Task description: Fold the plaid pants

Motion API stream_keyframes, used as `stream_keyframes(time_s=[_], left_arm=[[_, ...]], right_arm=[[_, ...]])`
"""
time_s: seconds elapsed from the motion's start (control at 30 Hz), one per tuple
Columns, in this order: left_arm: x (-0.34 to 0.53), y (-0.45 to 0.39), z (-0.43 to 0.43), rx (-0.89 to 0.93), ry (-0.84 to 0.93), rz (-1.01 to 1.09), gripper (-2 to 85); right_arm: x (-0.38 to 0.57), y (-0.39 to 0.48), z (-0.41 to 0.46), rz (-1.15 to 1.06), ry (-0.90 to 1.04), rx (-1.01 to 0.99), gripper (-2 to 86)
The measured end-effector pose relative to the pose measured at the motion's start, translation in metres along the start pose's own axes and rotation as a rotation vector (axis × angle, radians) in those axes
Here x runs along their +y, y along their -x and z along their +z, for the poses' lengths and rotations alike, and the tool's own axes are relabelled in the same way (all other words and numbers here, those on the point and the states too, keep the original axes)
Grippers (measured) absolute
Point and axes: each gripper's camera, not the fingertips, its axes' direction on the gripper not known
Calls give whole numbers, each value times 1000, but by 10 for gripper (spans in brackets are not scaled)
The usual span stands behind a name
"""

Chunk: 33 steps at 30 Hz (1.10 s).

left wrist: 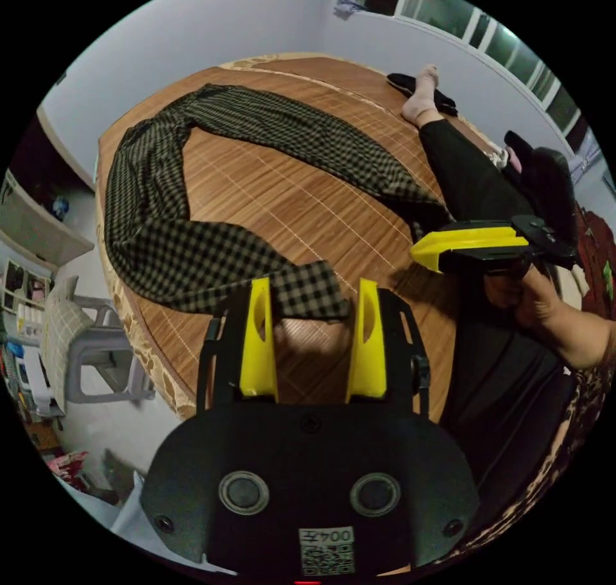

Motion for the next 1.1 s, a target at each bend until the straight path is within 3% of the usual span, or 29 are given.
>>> stream_keyframes(time_s=[0.13, 0.27, 0.43, 0.57, 0.67, 0.87, 1.1], left_arm=[[23, 2, -2, -176, -1, -4, 33], [89, 40, -82, -159, -206, -145, 13], [214, 118, -151, -97, -279, -441, 8], [330, 206, -165, 230, -394, -827, 7], [384, 250, -178, 395, -501, -995, 6], [457, 286, -184, 701, -622, -1151, 5], [485, 303, -200, 892, -695, -1160, 4]], right_arm=[[0, -13, 6, 8, 1, 4, 45], [1, -23, 7, -3, -10, 1, 45], [-3, -34, 12, -22, 6, -21, 53], [-8, -44, 26, -18, 78, -136, 77], [-11, -47, 41, 16, 111, -302, 102], [-24, -55, 87, 176, 101, -719, 162], [-29, -36, 149, 241, 243, -836, 201]])
